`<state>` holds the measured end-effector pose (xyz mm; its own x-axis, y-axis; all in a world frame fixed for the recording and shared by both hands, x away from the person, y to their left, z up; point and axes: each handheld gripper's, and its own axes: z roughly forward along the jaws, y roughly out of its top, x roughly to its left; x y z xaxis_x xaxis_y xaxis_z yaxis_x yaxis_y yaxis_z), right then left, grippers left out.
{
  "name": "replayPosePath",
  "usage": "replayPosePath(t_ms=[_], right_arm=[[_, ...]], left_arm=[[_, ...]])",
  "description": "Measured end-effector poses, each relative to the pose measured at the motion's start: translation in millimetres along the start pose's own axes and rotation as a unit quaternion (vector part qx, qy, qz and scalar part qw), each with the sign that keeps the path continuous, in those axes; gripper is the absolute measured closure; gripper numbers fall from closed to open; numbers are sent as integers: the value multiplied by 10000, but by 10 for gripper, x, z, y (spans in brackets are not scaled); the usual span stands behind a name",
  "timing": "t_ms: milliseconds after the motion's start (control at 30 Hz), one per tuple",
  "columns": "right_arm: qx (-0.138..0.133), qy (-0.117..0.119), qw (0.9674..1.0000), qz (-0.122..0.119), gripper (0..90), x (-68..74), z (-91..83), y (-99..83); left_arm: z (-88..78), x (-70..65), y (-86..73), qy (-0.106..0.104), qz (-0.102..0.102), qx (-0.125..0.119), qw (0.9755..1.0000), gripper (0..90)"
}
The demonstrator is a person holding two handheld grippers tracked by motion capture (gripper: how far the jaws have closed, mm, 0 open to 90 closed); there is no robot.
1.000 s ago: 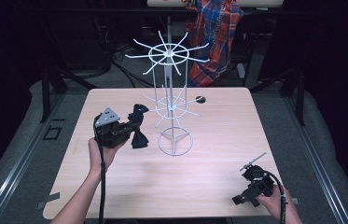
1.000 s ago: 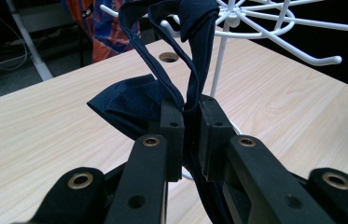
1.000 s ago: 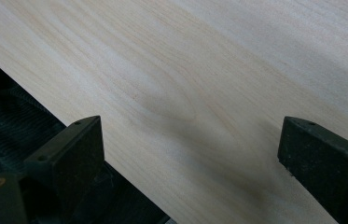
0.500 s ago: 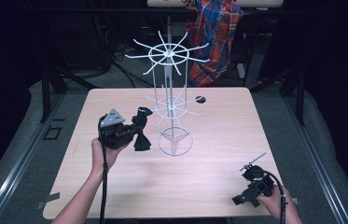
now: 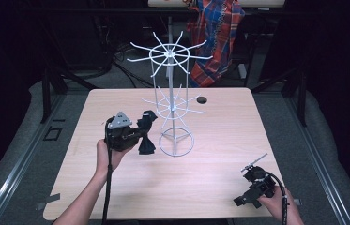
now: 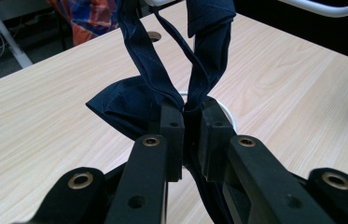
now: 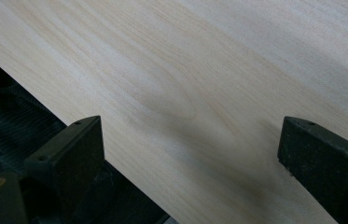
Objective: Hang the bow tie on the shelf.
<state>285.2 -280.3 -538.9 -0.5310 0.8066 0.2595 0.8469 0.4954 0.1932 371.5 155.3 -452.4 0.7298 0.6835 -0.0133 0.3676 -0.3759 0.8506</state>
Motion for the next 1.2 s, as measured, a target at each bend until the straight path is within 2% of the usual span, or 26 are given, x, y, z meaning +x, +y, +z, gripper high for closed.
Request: replayPosePath(t_ms=[100,200,233,267,333,367,467,600,733,967,1200], right_arm=[[8,4,10000,-8,67,-2,-1,-2],[55,-30,10000,-56,68,-13,-4,-3],[-56,3,10000,39,68,-2,9,-14],[63,-23,10000,-53,68,-13,-8,-5],[45,-40,10000,-45,68,-10,-4,-5],[14,38,10000,54,68,5,6,-6],[62,17,10000,-3,68,-1,2,-3],[20,33,10000,57,68,5,7,-6],[115,-37,9999,-81,68,-11,-2,2],[74,-1,10000,-48,68,-5,5,0],[89,-10,9999,-63,68,-7,5,0]], left_arm=[[39,-33,13,36,110,48,9999,819],[55,-42,16,67,120,55,9999,819],[58,-40,15,80,116,53,9999,819],[66,-34,13,100,111,54,9999,819],[69,-31,13,116,113,55,9999,819],[76,-23,13,139,90,40,9999,818],[86,-11,15,147,87,48,9998,819],[126,-19,21,110,92,76,9999,818],[152,-19,42,69,103,89,9999,818],[214,-37,52,7,123,167,9998,816],[227,3,28,-1,-7,250,9997,813]])
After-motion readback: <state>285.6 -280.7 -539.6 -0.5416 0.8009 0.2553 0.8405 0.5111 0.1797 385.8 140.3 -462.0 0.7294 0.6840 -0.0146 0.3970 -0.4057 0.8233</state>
